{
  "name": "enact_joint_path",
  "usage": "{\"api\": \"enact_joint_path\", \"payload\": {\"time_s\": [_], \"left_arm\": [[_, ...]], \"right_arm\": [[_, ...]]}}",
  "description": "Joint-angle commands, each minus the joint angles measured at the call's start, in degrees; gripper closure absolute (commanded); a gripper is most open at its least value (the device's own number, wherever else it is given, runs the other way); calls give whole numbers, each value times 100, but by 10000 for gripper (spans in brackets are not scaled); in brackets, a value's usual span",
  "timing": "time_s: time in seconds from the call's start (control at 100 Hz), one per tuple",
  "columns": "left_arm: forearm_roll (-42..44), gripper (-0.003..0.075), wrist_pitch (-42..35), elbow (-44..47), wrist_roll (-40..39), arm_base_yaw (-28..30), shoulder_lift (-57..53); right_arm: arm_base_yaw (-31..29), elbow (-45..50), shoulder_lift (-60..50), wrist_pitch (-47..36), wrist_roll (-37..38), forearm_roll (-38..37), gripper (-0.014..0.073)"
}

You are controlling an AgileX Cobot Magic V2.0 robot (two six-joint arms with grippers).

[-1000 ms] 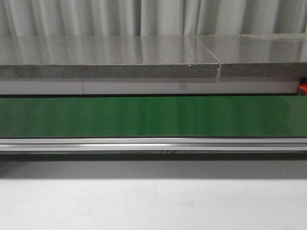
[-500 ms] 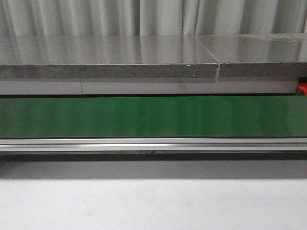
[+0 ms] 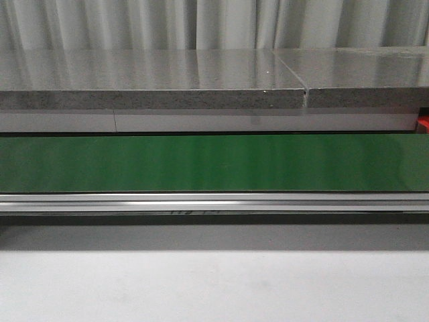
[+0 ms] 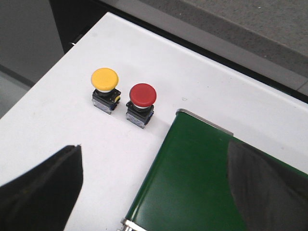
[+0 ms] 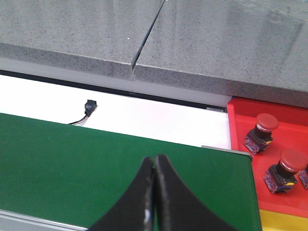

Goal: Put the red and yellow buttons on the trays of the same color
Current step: 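Move the left gripper over the remaining red button on the table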

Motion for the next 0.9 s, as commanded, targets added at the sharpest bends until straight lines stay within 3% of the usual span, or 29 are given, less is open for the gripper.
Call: {"api": "enact_joint_path", "payload": {"time_s": [0.0, 0.38, 0.89], "left_arm": [[-164, 152, -382, -515, -58, 108, 431], [-261, 152, -188, -1625, -58, 134, 2416], [-653, 152, -92, -2379, -82, 393, 3677]], "right_arm": [[4, -160, -10, -392, -64, 75, 662], [4, -160, -10, -392, -64, 75, 662], [4, -160, -10, -392, -64, 75, 662]]}}
